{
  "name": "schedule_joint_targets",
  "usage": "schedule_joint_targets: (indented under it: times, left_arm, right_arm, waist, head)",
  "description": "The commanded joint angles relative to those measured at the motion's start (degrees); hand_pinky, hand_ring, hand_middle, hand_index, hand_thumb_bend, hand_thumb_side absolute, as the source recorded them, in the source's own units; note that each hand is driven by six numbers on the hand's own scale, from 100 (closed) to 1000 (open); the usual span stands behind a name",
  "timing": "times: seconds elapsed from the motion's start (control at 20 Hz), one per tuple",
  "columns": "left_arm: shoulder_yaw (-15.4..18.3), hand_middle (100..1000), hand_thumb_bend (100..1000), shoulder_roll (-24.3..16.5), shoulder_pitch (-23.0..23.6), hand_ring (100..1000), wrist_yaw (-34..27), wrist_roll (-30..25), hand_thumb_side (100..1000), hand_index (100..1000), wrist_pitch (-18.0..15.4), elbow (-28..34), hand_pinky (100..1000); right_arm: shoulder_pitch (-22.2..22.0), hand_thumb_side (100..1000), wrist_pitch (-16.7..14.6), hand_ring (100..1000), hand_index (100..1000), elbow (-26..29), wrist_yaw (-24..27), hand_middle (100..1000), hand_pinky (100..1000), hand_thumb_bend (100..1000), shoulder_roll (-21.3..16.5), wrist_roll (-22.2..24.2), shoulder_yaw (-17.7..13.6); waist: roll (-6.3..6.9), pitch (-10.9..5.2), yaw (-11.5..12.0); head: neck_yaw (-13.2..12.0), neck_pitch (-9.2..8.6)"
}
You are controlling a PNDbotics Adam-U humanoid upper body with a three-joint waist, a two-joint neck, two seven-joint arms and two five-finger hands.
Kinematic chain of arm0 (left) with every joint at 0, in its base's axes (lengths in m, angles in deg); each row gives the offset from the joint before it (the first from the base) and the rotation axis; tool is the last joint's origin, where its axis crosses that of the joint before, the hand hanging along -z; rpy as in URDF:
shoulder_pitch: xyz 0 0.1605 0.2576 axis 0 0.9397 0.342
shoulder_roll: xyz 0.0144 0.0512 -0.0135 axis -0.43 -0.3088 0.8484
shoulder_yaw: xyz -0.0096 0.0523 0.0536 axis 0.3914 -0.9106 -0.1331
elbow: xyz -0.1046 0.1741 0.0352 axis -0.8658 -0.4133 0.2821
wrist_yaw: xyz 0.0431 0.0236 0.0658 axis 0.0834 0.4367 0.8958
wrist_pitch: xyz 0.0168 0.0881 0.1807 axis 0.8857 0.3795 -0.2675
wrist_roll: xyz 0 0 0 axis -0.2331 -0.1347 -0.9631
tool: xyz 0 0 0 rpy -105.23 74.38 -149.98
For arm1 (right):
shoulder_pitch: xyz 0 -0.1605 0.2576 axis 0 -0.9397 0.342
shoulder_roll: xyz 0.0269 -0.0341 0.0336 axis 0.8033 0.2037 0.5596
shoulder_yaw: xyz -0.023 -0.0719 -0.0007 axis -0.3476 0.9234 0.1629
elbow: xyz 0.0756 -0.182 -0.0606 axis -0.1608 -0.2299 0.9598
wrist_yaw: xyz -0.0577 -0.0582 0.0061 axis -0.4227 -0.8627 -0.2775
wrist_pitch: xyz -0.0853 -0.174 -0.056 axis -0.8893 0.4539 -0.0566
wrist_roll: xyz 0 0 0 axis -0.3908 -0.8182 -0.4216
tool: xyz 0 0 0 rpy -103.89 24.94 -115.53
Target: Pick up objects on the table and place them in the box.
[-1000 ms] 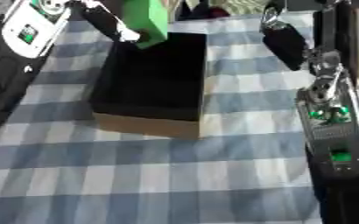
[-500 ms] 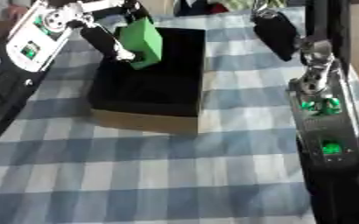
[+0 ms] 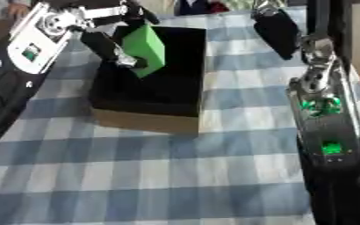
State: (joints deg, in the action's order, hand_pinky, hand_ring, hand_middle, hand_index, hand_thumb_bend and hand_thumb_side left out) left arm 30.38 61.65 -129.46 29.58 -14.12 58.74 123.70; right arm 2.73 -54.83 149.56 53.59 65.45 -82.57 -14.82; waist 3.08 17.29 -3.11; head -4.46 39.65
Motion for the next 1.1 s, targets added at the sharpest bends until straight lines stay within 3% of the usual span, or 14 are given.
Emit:
schedule_joint_targets:
  times: [0.05, 0.35, 0.5, 0.75, 1.05, 1.1]
  left_arm:
    - [1.17, 715, 679, -0.97, -0.66, 811, 2.47, 1.18, 380, 930, -1.99, 0.36, 808]
    - [1.91, 722, 672, -0.91, -0.37, 810, 5.08, 3.84, 332, 933, -3.31, 0.48, 773]
    - [2.87, 693, 565, -0.69, -0.30, 795, 3.14, 5.13, 292, 918, -2.62, 1.73, 784]
    - [5.82, 638, 429, -2.52, 0.37, 763, -3.80, 7.12, 234, 889, 1.29, 9.11, 737]
    - [10.70, 601, 423, -7.18, 5.70, 730, -11.13, 15.59, 124, 864, 8.01, 22.97, 703]
    - [11.33, 611, 267, -7.86, 6.87, 729, -11.77, 17.67, 197, 863, 9.12, 25.17, 698]
  right_arm:
    - [0.57, 396, 0.09, 908, 906, 1.37, -0.04, 763, 850, 100, -0.30, -0.27, -0.33]
    - [0.36, 397, 0.14, 909, 906, 1.37, 0.03, 763, 850, 100, -0.11, -0.38, -0.35]
    - [0.22, 396, 0.16, 909, 906, 1.39, 0.01, 763, 850, 100, 0.06, -0.43, -0.38]
    - [0.40, 393, -0.03, 909, 904, 1.27, -0.69, 763, 850, 100, 0.44, -0.30, -0.25]
    - [1.14, 408, -1.01, 907, 901, 1.59, -2.48, 763, 850, 100, 1.65, -0.16, 0.15]
    - [1.26, 413, -1.24, 907, 901, 1.68, -2.75, 764, 850, 100, 1.91, -0.12, 0.26]
  waist:
    - [-0.22, -1.28, 0.16]
    - [-0.31, -1.52, 0.19]
    - [-0.42, -1.72, 0.21]
    - [-0.76, -2.68, 1.02]
    - [-1.38, -4.29, 3.05]
    - [-1.50, -4.49, 3.27]
  head:
    - [-0.17, 0.02]
    - [-0.35, -0.01]
    - [-0.44, 0.13]
    - [-0.36, 1.27]
    - [0.90, 3.23]
    - [1.04, 3.50]
